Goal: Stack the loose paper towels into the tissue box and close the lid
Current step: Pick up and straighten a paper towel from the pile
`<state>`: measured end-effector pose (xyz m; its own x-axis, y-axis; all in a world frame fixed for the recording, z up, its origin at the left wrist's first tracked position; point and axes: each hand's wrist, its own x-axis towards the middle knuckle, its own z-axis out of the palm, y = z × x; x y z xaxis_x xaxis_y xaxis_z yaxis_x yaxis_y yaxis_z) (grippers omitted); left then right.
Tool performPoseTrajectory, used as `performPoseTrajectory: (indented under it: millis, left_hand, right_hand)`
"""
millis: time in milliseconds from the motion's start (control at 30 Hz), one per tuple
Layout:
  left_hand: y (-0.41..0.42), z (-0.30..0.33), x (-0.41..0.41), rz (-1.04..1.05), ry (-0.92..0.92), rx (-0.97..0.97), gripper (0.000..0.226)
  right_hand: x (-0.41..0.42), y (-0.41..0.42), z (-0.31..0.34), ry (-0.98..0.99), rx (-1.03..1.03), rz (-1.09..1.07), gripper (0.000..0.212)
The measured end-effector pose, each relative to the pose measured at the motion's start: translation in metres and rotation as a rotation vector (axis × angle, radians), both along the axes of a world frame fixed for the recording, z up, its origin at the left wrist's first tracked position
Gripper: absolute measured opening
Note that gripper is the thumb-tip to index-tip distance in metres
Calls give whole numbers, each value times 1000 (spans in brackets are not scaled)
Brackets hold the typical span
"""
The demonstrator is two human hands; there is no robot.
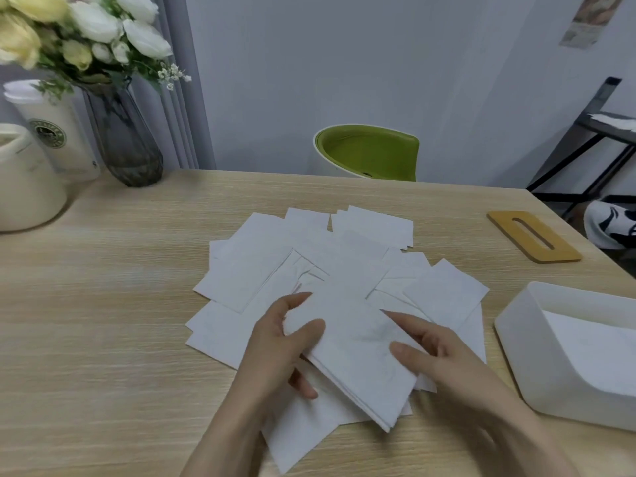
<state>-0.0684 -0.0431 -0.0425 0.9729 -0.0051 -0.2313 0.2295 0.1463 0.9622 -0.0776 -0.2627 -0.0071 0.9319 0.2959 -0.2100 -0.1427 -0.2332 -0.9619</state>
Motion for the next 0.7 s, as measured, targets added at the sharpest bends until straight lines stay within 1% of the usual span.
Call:
performPoseTrajectory:
  millis: [33,67,133,200,267,300,333,367,433,467,567,633,700]
  left_hand:
    - [1,1,-1,-38,11,6,44]
    - [1,1,-2,-34,7,1,46]
    - [0,0,-1,62,-22,-7,46]
    - [-2,1,-1,189,-31,-15,46]
    - [-8,0,-2,262,-59,-50,46]
    - [-10,0,-3,269,-77,-65,47]
    - [-12,-1,-3,259,-92,-72,49]
    - [-12,0,-3,236,-109,-66,52]
    - [-10,2,0,188,-172,-15,60]
    - [-8,4,2,169,-214,8,58]
    - [-4,7,10,116,-320,45,45]
    - [-3,2,13,91,-329,84,44]
    - [-3,-6,13,74,-306,103,44]
  right_hand:
    - [3,-2,1,6,-5,-1,36]
    - [6,-3,2,-3,5,-44,36]
    - [12,-2,-2,-52,56,-222,39]
    - [12,2,-9,-15,188,-325,47]
    - [7,11,-16,99,362,-310,51]
    - [4,15,-18,118,400,-282,47]
    - [2,18,-19,98,385,-271,40]
    - [0,20,-19,45,326,-285,34]
    - [3,19,-16,-103,192,-339,29]
    - [4,18,-12,-171,144,-343,29]
    - [8,17,-6,-332,0,-328,29]
    - [9,17,-11,-338,-28,-317,28]
    - [7,18,-22,-296,-6,-322,25]
